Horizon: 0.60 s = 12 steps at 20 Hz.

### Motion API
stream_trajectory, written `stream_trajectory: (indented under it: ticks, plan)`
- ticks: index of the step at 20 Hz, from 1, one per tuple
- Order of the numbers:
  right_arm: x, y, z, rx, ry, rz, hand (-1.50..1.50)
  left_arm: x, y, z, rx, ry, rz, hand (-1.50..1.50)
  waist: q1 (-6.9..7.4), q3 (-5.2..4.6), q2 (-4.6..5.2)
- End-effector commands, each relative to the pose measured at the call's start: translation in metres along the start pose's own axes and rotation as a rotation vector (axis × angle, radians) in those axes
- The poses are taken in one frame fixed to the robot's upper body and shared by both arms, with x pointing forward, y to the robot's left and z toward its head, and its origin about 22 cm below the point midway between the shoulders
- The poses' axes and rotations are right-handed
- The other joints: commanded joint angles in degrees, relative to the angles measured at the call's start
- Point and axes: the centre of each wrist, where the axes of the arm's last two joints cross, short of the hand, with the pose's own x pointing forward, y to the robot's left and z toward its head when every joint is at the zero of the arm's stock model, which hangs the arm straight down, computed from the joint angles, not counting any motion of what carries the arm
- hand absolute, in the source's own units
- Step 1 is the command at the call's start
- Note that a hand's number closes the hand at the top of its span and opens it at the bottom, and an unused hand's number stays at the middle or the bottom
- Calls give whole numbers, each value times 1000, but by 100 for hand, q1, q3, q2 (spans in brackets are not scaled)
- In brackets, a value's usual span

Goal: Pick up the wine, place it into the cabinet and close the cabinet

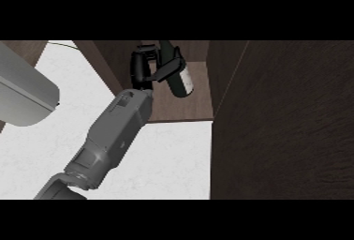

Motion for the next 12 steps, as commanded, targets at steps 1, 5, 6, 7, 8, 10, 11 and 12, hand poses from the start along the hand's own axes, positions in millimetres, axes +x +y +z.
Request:
stream_trajectory:
  ticks: [1, 5, 6, 7, 8, 10, 11, 12]
  plan:
    - [21, 0, 18, 13, -45, -11, -150, -7, 4, -2, 34, 53, 37, 150, -25, -1, 14]
    - [10, 5, 5, 26, -55, -30, -150, -13, 9, 1, 66, 86, 118, 150, -18, -3, 27]
    - [24, 6, 15, 48, -60, -11, -150, -14, 11, 1, 91, 87, 130, 150, -123, -7, 44]
    - [4, 6, 4, 10, -46, -30, -150, -1, 20, -19, 83, 116, 151, 150, -25, -2, 42]
    - [21, 7, 21, 43, -57, -14, -150, -13, 13, -3, 62, 93, 152, 150, -68, -3, 27]
    - [9, 2, 11, 48, -56, -9, -150, -11, 6, -2, 95, 95, 145, 150, -142, 0, 35]
    - [18, 11, 21, 33, -44, -34, -150, -10, 9, -5, 70, 113, 149, 150, -63, -2, 22]
    - [7, 4, 12, 48, -62, -27, -150, -20, 11, 4, 88, 98, 124, 150, -148, 0, 55]
